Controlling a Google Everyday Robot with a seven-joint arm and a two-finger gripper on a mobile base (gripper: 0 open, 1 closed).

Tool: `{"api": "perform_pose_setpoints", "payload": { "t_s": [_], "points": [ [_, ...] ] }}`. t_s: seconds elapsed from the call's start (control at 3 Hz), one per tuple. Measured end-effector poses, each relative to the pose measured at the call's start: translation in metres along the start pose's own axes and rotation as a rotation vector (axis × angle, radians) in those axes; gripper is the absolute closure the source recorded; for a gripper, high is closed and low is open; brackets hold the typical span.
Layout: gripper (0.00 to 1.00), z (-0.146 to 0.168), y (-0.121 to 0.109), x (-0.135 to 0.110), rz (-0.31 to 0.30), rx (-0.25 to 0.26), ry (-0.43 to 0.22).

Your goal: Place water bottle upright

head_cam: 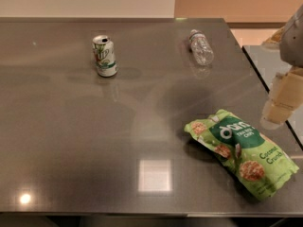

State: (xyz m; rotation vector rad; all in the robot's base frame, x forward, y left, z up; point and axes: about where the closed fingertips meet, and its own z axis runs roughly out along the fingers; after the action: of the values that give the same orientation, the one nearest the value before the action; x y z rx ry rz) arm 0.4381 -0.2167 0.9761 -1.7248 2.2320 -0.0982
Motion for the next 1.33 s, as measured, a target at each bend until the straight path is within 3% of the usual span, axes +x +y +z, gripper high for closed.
{"api": "perform_pose_setpoints", "payload": {
  "t_s": [0.33, 0.67, 1.33],
  "points": [
    [0.00, 0.000, 0.000, 0.000, 0.000, 0.000, 0.000],
    [0.00, -0.001, -0.013, -0.005, 0.040, -0.002, -0.040],
    [0.00, 0.005, -0.083, -0.025, 0.170, -0.026, -0.148]
  ]
}}
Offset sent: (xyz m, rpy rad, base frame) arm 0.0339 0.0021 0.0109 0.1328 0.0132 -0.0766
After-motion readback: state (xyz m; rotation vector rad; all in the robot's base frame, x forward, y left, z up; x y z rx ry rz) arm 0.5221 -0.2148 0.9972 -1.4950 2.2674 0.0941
